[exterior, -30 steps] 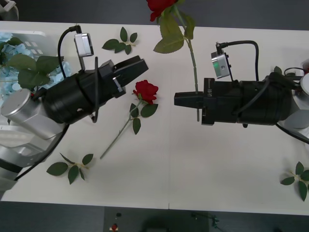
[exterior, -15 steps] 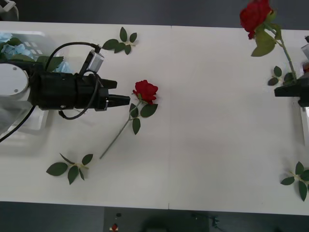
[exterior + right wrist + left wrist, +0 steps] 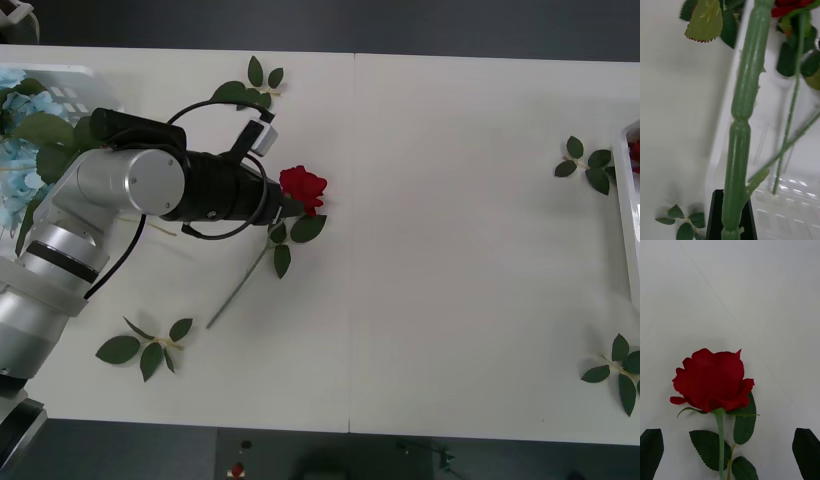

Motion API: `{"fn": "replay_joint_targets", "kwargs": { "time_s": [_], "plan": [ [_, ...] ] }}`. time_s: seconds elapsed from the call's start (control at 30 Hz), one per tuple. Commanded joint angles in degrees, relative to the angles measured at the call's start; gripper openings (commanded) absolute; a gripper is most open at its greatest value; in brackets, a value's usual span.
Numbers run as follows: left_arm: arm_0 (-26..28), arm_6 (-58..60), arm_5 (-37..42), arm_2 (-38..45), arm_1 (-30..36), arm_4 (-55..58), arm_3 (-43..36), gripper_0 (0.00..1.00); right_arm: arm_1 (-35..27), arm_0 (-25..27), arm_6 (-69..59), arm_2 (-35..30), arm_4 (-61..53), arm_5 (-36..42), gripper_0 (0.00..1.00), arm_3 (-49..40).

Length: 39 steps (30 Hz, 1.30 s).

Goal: Put the red flowers into the right box and the blue flowers into the left box

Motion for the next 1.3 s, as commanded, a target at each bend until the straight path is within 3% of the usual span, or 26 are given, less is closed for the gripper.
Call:
{"fn": "replay_joint_targets", "kwargs": {
  "time_s": [0.03, 0.43, 0.5, 0.53, 0.6, 0.9, 0.97, 1.03, 1.07, 1.1, 1.13, 1.3],
  "plan": [
    [-0.91, 7.4, 2.15, 0.14, -1.76, -6.47, -1.38, 1.0, -0.39, -1.06, -5.51, -0.72, 4.94, -2.23, 0.0, 3.07],
    [-0.38, 16.28, 2.51, -4.52, -5.54, -21.85, -1.38, 1.0, 2.34, -1.06, -9.29, -0.64, 11.88, -7.15, 0.03, 6.85],
    [-0.38, 16.54, 2.51, -5.13, -5.8, -22.64, -1.2, 1.0, 2.34, -1.06, -9.56, -0.64, 12.15, -7.15, 0.46, 6.85],
    [-0.47, 16.54, 2.51, -5.22, -5.8, -22.73, -1.03, 1.0, 2.34, -1.06, -9.47, -0.64, 12.15, -7.24, 0.57, 6.85],
    [-0.47, 16.63, 2.51, -5.66, -6.15, -23.26, -0.24, 1.0, 2.25, -1.06, -9.2, -0.64, 12.06, -7.24, 0.99, 6.85],
    [-0.38, 16.28, -0.13, -7.15, -7.65, -25.28, 3.63, 0.84, 2.34, -1.06, -9.03, -0.46, 11.35, -7.07, 1.0, 6.23],
    [-0.38, 16.28, -0.57, -7.59, -7.65, -25.63, 3.9, 0.71, 2.25, -1.06, -9.03, -0.46, 10.83, -6.98, 1.0, 6.14],
    [-0.38, 16.28, -0.66, -7.68, -7.65, -25.98, 3.98, 0.33, 2.07, -1.06, -9.03, -0.46, 10.04, -5.75, 1.0, 5.7],
    [-0.38, 16.28, -0.66, -7.77, -7.65, -26.07, 3.98, 0.23, 1.99, -1.06, -9.2, -0.46, 9.95, -5.49, 1.0, 5.35],
    [-0.38, 16.28, -0.75, -7.77, -7.65, -26.16, 3.98, 0.05, 1.63, -1.06, -9.29, -0.46, 9.68, -4.96, 1.0, 4.56],
    [-0.38, 16.28, -0.75, -7.77, -7.65, -26.25, 3.98, 0.0, 1.37, -1.06, -9.38, -0.46, 9.42, -4.52, 1.0, 3.77],
    [-0.38, 16.28, -1.27, -7.77, -7.65, -26.6, 3.98, 0.0, 0.32, -1.14, -8.59, -0.46, 0.28, -0.74, 1.0, -0.45]
  ]
}}
